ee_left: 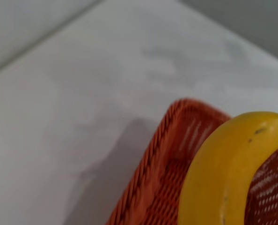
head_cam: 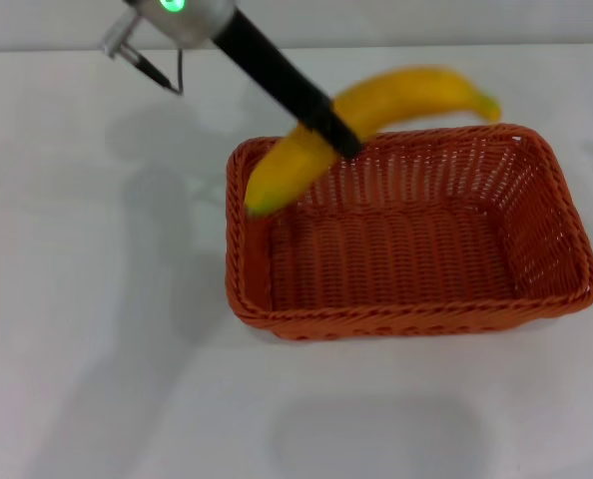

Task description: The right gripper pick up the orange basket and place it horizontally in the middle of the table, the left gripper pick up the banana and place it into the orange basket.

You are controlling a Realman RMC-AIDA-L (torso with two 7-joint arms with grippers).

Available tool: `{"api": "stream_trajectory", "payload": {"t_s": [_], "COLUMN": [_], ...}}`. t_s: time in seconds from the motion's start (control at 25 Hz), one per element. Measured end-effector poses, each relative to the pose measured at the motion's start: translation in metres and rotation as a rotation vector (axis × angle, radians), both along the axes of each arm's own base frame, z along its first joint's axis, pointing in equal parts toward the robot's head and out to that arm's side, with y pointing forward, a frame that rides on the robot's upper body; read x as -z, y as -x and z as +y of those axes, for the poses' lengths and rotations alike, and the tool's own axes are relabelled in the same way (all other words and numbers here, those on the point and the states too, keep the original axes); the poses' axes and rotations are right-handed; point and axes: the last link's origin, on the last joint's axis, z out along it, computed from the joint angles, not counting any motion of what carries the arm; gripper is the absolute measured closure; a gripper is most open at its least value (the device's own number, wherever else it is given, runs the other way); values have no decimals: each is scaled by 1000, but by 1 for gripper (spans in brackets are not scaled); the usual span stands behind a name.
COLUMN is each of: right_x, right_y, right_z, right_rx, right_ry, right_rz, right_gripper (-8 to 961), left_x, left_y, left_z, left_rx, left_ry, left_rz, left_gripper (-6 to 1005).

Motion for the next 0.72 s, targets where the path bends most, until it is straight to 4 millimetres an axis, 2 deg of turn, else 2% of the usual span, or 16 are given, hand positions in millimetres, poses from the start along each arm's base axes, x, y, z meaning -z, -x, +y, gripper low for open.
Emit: {"api": "stream_trajectory", "payload": {"t_s": [0.2,0.4,0.6,0.72], "right_x": [1,0,-9,-7], "right_y": [-3,-4,-9,-10], "right_z": [-1,-2,-4,-5], "right_rx": [7,12,19,14], "right_ry": [3,-13,-54,-77], "right_rz": [4,-7,-10,-29], "right_gripper": [224,224,224,224], "left_x": [21,24,14,-2], "left_y": [3,-4,-14,-9], "left_z": [-4,-1,8,10], "left_rx": [18,46,87,111], "left_ry": [39,27,-28,-80], "left_rz": [69,66,-23,-164], "left_gripper": [457,448,207,105]}}
